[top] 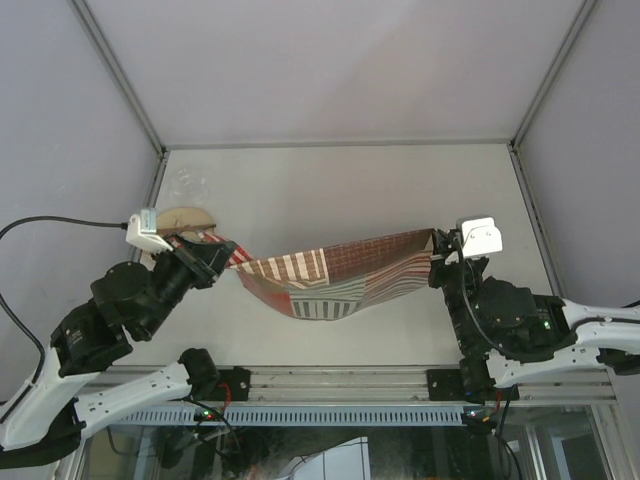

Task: Set the dinner table for one person
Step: Flatten out the napkin at the center of the board.

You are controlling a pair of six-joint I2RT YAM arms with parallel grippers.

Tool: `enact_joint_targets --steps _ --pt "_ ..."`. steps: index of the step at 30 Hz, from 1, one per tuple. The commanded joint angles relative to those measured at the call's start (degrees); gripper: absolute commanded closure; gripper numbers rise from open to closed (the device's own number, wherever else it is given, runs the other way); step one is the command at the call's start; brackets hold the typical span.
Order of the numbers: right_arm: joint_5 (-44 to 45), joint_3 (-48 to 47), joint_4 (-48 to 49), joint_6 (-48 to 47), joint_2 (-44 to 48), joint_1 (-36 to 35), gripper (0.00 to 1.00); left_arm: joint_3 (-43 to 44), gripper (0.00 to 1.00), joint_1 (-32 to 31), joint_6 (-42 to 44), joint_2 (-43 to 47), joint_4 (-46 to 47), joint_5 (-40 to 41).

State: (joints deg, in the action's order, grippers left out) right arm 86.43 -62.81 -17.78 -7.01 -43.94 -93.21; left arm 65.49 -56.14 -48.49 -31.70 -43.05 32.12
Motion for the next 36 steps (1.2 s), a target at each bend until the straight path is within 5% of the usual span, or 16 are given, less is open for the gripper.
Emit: enact_joint_targets --steps 1,7,12,17,36 --pt "6.40 -2.06 -0.77 1.81 0.80 4.84 0.99 -0.38 1.00 -0.20 -0.07 -0.70 1.89 2.41" --pt "-3.03 -2.05 -8.42 9.67 -0.61 15.36 0.99 -0.25 1.00 -0.20 2.35 -4.09 3.37 7.57" --pt "-19.27 -1.80 -17.85 22.62 -2.97 31.16 1.00 -1.48 1.00 0.22 3.41 -6.68 5.25 12.45" --pt "-25.23 1.43 -11.58 19.82 -4.09 38.08 1.00 -2.65 1.00 3.78 3.78 -9.49 6.67 13.37" --pt "-25.66 -6.57 -7.96 11.21 -4.86 36.28 1.00 1.19 1.00 7.45 6.96 -8.92 5.11 11.01"
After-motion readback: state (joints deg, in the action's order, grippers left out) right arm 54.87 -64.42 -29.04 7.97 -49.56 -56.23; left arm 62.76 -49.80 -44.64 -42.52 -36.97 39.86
